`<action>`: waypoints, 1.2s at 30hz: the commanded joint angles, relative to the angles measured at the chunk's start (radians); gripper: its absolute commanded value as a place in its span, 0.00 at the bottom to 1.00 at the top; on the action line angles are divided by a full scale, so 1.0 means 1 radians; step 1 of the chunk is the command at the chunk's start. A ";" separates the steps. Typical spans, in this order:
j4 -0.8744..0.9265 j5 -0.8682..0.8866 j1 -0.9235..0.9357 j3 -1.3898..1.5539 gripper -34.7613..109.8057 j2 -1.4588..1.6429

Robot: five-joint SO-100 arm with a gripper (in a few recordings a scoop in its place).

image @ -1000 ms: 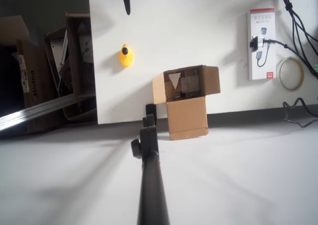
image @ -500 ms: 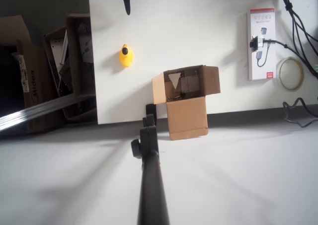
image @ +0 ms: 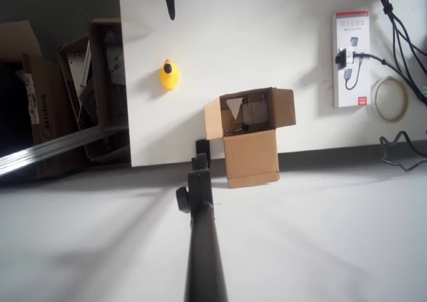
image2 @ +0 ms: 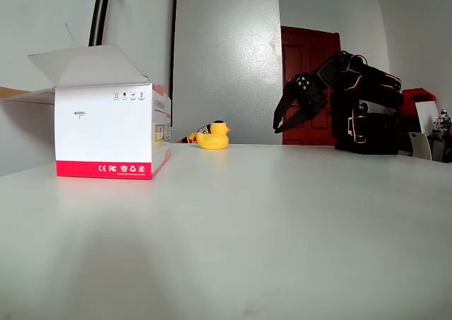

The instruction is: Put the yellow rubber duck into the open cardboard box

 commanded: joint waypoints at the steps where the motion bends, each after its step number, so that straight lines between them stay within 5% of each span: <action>1: -0.005 0.008 0.003 0.015 0.24 0.009; 21: 0.029 0.017 0.025 -0.006 0.24 0.017; 36: 0.077 -0.012 0.089 -0.336 0.24 -0.041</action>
